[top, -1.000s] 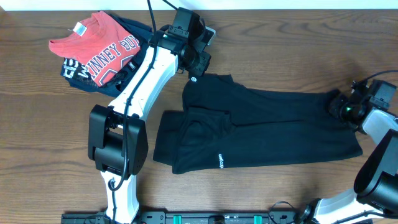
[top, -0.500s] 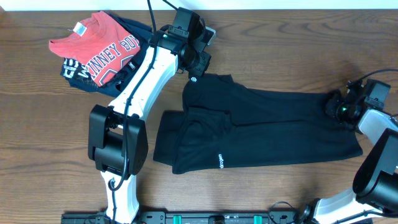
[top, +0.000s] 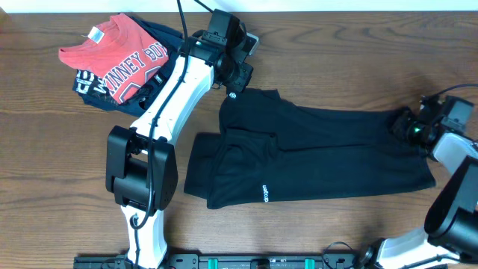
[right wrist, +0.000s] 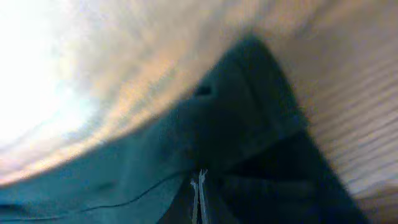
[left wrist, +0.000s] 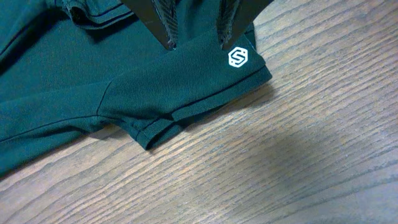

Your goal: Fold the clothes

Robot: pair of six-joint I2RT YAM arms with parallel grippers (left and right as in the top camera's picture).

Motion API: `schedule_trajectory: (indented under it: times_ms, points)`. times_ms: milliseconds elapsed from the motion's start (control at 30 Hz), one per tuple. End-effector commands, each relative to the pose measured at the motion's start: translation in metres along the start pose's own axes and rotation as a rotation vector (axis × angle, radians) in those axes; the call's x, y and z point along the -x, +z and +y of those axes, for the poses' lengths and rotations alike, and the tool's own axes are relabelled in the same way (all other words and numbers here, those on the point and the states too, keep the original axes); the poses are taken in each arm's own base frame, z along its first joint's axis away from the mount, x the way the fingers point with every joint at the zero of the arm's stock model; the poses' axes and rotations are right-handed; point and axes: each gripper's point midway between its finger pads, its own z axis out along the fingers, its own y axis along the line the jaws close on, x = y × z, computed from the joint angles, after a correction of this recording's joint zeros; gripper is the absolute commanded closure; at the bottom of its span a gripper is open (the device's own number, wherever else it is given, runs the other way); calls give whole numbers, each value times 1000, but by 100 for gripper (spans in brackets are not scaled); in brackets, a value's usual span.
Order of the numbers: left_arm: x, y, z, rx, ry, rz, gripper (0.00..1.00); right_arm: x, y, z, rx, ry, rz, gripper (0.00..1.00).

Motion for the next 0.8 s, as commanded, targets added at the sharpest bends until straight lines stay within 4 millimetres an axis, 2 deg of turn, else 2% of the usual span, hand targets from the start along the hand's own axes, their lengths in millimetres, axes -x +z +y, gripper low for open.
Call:
schedule_trajectory:
  times_ms: [0,100,233,533,667,767]
  points:
    - [0,0,3,7,1,4,76,45,-35,23,79,-18,-145,99]
    - [0,0,3,7,1,4,76,60,-50,27,86,-37,-211,99]
    - [0,0,3,7,1,4,76,69,-56,31,93,-42,-248,99]
    - [-7,3,3,4,-4,27,75,69,-56,31,93,-42,-248,99]
    - [-16,9,3,1,-10,52,76,64,-53,20,37,-23,-232,99]
    - [-22,13,3,-1,-13,67,75,62,-48,12,6,-12,-222,92]
